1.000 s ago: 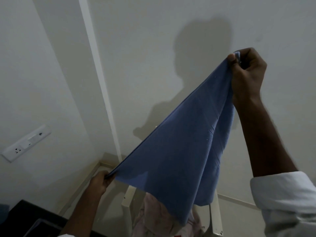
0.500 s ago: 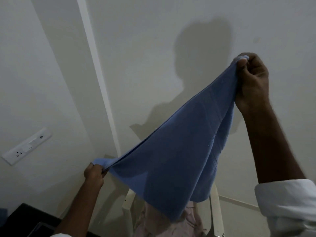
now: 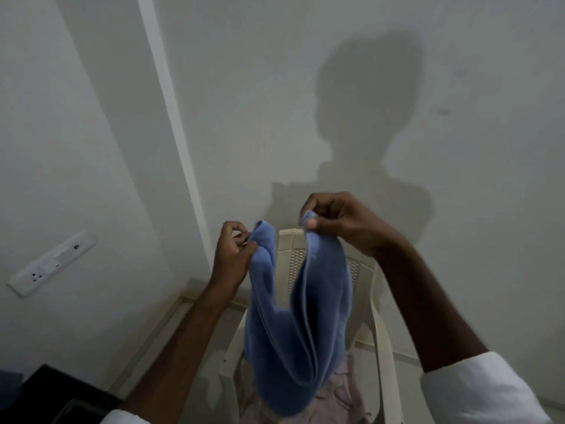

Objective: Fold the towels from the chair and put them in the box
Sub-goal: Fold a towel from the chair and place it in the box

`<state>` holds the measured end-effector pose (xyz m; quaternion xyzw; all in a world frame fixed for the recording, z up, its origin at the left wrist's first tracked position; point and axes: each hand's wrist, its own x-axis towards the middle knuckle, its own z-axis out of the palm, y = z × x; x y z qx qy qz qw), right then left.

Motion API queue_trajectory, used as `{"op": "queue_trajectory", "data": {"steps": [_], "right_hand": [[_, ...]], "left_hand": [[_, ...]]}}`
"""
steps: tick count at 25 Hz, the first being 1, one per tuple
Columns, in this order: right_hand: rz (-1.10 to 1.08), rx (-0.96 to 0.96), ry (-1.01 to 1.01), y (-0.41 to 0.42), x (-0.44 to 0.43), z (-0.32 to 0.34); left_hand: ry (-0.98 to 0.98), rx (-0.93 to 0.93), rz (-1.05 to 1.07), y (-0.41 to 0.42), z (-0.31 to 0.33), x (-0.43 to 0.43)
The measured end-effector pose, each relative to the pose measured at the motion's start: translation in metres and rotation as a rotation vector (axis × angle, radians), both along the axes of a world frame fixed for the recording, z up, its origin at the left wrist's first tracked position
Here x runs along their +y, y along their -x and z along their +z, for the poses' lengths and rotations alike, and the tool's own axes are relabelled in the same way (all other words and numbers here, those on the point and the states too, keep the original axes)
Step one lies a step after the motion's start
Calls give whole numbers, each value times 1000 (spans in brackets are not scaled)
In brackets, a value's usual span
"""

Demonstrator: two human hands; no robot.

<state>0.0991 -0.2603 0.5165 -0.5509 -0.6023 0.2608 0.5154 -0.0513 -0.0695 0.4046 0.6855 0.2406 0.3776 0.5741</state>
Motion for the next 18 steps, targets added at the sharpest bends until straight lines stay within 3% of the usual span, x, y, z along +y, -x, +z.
{"op": "queue_trajectory", "data": {"steps": [3,9,13,18], "right_hand": [[-31,-17,46,11,16,-31],[-370,-42,67,20,34,-69],[-371,94,53,21,40,-86],[-446,90,5,23,44,-95]], "left_hand": [[61,-49,-96,-1,4,-23],[34,-83,-156,9,9,-58],[-8,-78,-117,11,6,-58],[-55,-46,-79,9,0,-57]]}}
